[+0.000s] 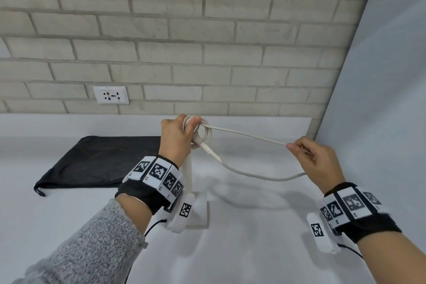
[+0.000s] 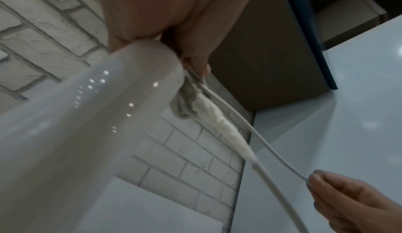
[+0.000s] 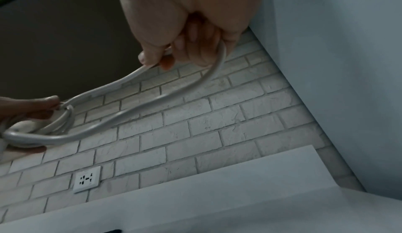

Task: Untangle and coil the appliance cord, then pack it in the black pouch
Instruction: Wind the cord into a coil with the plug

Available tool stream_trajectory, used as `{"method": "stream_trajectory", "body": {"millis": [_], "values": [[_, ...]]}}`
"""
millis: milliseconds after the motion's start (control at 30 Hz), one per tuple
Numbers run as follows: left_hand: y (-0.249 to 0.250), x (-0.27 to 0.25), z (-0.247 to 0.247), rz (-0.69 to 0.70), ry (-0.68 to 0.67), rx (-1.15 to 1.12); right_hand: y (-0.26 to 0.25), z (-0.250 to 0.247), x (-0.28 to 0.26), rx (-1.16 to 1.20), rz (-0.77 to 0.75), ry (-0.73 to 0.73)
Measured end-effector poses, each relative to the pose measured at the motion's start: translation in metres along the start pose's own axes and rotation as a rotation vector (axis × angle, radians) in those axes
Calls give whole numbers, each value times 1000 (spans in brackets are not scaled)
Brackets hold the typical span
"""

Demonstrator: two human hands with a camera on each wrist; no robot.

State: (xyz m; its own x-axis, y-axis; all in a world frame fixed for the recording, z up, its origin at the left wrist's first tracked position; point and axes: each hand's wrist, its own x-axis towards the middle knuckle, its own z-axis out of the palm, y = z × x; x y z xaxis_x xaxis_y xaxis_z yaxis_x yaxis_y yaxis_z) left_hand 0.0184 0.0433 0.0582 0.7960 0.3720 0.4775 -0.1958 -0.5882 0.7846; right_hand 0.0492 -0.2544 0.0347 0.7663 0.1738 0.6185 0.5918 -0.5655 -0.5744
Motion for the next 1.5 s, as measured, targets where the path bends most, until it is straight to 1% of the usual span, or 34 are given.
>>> {"method": "stream_trajectory", "body": {"millis": [100, 200, 267, 333, 400, 433, 467, 500, 567, 633, 700, 767, 833, 900, 967, 1067, 1133, 1167, 1267, 1333, 1500], "values": [[8, -4, -1, -3, 10, -58, 1, 1, -2, 9, -11, -48], [13, -11, 1, 0, -12, -188, 11, 8, -3, -78, 8, -149], [15, -14, 3, 30, -5, -187, 14, 18, 1, -139, 5, -271], [16, -14, 5, 57, -11, -175, 3, 31, 6, -162, 19, -427], [19, -14, 7, 84, -30, -167, -19, 47, 10, -103, -3, -561], [20, -15, 8, 102, -38, -155, -35, 54, 12, -43, -27, -601], [21, -16, 8, 119, -40, -142, -50, 60, 14, 35, -58, -610], [20, -16, 7, 127, -41, -131, -64, 65, 16, 107, -89, -583], [19, -16, 3, 113, -38, -119, -80, 69, 24, 197, -164, -441], [17, -17, -2, 82, -50, -123, -79, 70, 31, 218, -197, -329], [17, -20, -6, 55, -76, -152, -72, 76, 34, 159, -226, -249], [18, -23, -6, 37, -87, -200, -69, 88, 35, 93, -222, -177], [17, -25, -6, 20, -77, -239, -74, 99, 35, 184, -164, -141], [17, -26, -6, 0, -64, -270, -85, 107, 34, 324, -66, -158], [15, -25, -6, -6, -57, -282, -97, 113, 32, 483, 67, -228], [13, -23, -4, 17, -11, -250, -112, 111, 28, 858, 283, -376], [13, -22, 0, 31, 22, -238, -117, 104, 29, 1100, 394, -415], [14, -21, 2, 44, 32, -227, -118, 102, 30, 1163, 419, -415], [16, -21, 7, 111, 41, -202, -120, 103, 28, 1168, 425, -375], [17, -22, 10, 150, 38, -185, -119, 104, 28, 1191, 459, -356], [15, -17, 10, 172, 3, -155, -120, 99, 29, 1279, 507, -461]]}}
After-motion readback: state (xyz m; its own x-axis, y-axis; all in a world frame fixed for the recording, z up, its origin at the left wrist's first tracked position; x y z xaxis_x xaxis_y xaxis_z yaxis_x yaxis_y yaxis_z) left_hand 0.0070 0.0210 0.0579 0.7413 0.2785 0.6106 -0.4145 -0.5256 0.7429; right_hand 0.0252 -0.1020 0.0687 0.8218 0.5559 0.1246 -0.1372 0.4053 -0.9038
